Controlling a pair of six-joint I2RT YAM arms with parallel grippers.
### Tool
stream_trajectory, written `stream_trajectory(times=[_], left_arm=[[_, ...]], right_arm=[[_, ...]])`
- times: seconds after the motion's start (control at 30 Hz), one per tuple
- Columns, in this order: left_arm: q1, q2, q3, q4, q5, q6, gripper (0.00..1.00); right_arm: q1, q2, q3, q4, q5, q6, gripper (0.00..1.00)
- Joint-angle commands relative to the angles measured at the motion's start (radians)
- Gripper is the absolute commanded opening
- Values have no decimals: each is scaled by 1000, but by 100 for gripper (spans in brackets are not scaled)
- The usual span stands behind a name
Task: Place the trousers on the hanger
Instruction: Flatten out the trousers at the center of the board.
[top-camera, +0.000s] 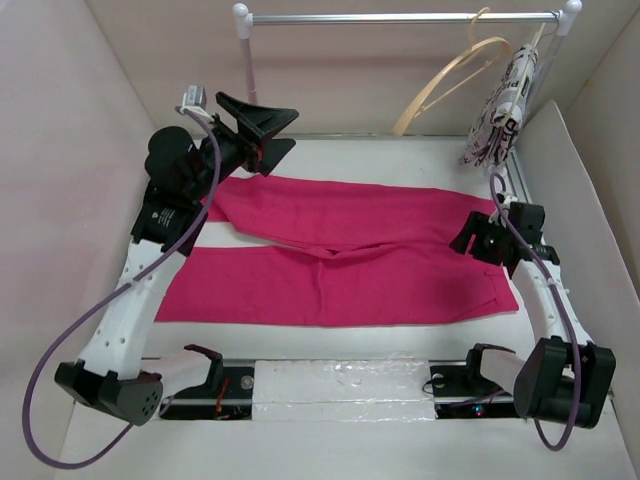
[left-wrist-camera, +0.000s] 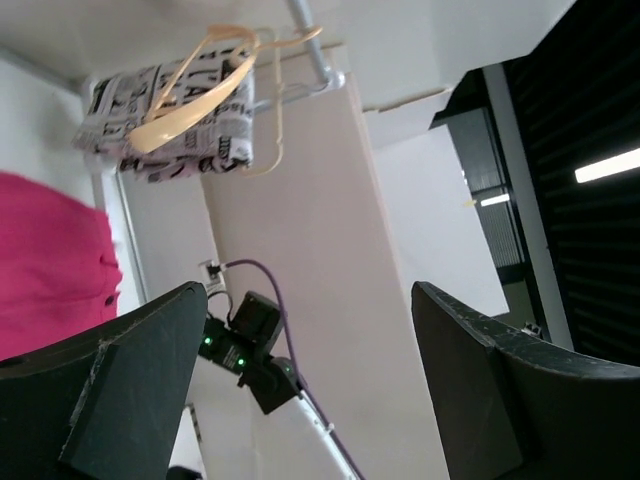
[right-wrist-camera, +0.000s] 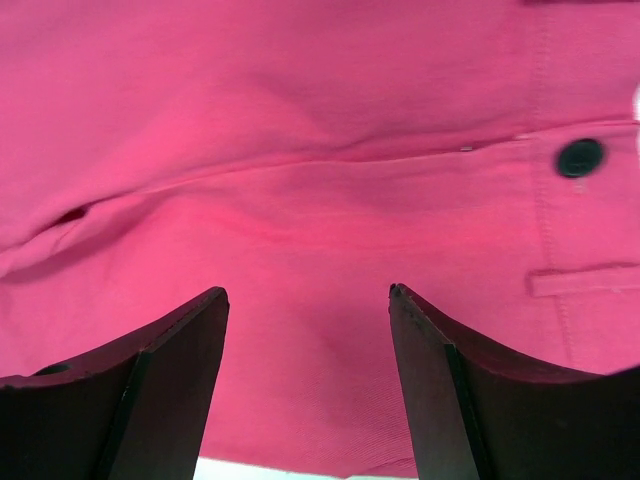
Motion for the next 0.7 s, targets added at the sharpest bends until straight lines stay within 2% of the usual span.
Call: stream_trajectory(times=[0.0,0.1,0.2,0.3,0.33,0.4,0.5,0.53,0.57,0.67], left_arm=[[0,21,13,46,96,-16,79],[22,30,47,15,120,11,80],[31,45,98,-25,119,60,82],[22,123,127,84,182,5,81],[22,163,127,157,300,-54,77],[42,157,115,168,318,-62,77],[130,101,-2,264,319,-95,76],[140,96,-14,242,305,-67,76],[140,99,-10,171,276,42,77],[131,82,-57,22,93,242,77]], right_arm=[[-34,14,-13,86,54,-3,71],[-74,57,-8,150,69,15,71],[-74,103,28,183,169,-3,72],[-110,187,67,230,199,-21,73],[-123,259,79,265,202,-21,73],[-141,285,88,278,189,-21,73],[-153,368,117,310,159,-18,73],[-153,393,122,330,169,-17,73],[-153,404,125,335,179,-18,72],[-167,442,146,355,224,-3,73]])
